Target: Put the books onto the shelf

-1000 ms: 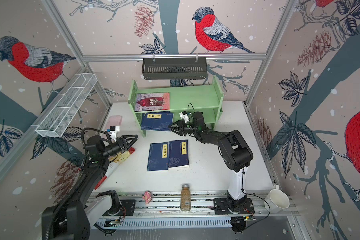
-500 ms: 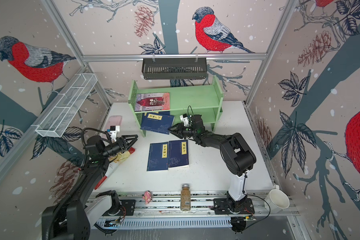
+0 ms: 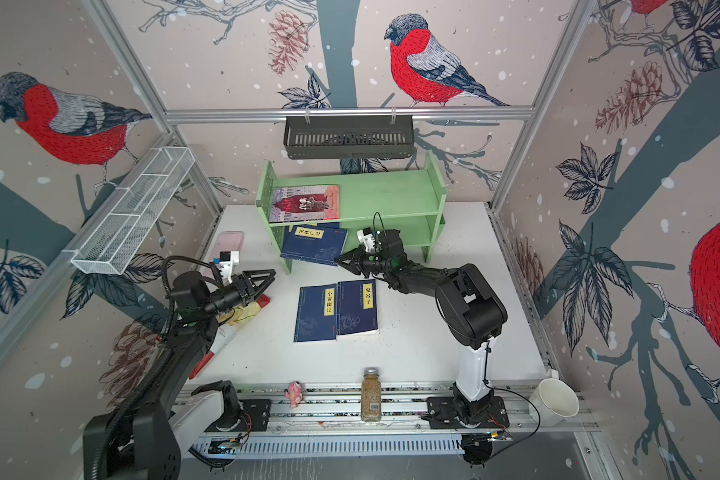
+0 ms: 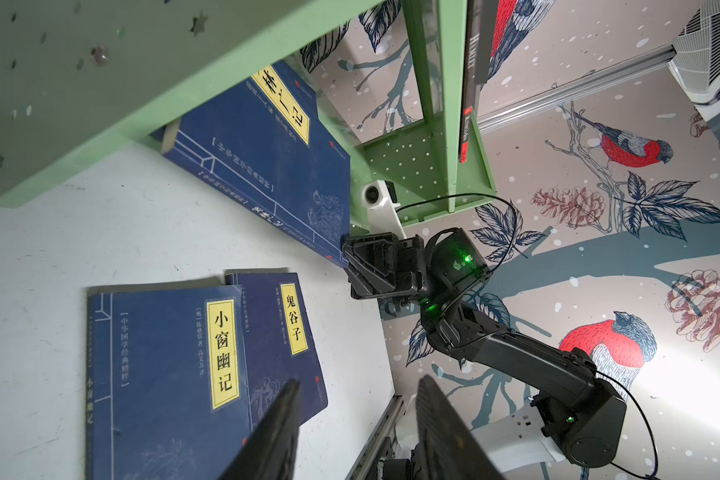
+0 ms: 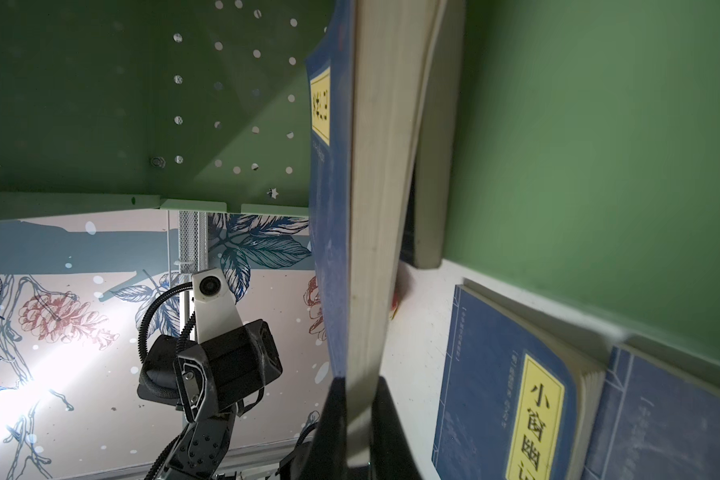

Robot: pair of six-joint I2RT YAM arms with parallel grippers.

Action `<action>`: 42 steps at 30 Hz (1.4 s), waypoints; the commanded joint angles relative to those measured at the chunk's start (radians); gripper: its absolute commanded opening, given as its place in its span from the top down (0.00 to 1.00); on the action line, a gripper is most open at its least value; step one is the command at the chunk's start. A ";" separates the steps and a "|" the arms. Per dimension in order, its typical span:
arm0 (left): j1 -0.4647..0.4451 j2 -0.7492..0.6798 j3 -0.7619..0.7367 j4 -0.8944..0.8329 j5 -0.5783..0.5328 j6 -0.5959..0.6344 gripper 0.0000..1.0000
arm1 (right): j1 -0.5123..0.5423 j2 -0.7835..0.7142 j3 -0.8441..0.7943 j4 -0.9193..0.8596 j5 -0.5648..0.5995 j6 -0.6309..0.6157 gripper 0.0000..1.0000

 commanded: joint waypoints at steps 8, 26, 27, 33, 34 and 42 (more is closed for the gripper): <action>0.006 -0.010 -0.005 0.050 0.018 -0.008 0.53 | -0.031 0.059 0.105 -0.066 -0.063 -0.080 0.87; 0.008 -0.013 0.011 0.064 0.025 -0.037 0.53 | -0.007 -0.131 -0.166 0.121 0.135 0.063 0.54; 0.008 -0.010 0.017 0.065 0.027 -0.035 0.53 | 0.001 -0.144 -0.191 0.154 0.157 0.084 0.54; 0.009 0.001 0.040 0.048 0.020 -0.004 0.53 | 0.078 -0.181 -0.326 0.392 0.318 0.224 0.54; 0.009 0.003 0.045 0.039 0.019 0.004 0.53 | 0.095 -0.175 -0.340 0.434 0.348 0.244 0.55; 0.009 0.018 0.069 0.018 0.025 0.016 0.53 | 0.170 -0.012 -0.330 0.708 0.473 0.395 0.57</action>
